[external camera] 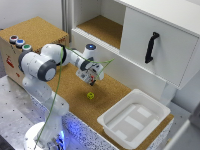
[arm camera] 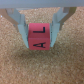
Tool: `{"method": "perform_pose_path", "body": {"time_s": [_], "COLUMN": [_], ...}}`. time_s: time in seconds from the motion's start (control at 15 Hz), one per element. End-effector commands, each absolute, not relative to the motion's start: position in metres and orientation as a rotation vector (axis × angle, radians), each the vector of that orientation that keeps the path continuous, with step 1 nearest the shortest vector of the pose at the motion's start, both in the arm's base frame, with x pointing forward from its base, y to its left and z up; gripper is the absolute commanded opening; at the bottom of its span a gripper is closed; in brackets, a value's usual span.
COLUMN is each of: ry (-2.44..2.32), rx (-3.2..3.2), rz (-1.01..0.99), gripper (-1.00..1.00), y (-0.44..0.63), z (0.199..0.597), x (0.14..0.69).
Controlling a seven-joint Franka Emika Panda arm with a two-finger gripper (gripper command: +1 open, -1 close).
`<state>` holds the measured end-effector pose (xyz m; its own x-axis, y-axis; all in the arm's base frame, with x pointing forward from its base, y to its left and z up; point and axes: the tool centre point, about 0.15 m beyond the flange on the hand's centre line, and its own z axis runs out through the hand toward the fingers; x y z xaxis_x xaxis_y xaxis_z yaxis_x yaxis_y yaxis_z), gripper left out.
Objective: Place the pink object on the table
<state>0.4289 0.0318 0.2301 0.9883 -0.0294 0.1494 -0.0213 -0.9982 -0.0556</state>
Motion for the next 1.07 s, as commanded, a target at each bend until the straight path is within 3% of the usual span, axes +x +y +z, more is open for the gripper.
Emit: {"method": "perform_pose_path", "body": {"time_s": [0.0, 0.2, 1.0], "ry": [0.054, 0.114, 0.114], "rx": [-3.067, -3.074, -3.074], "rz": [-0.126, -0.206, -0.206], "gripper": [1.0, 1.0, 1.0], "y": [0.037, 0.037, 0.037], "z": [0.229, 0.253, 0.253], "x": [0.444, 0.43, 0.43]}}
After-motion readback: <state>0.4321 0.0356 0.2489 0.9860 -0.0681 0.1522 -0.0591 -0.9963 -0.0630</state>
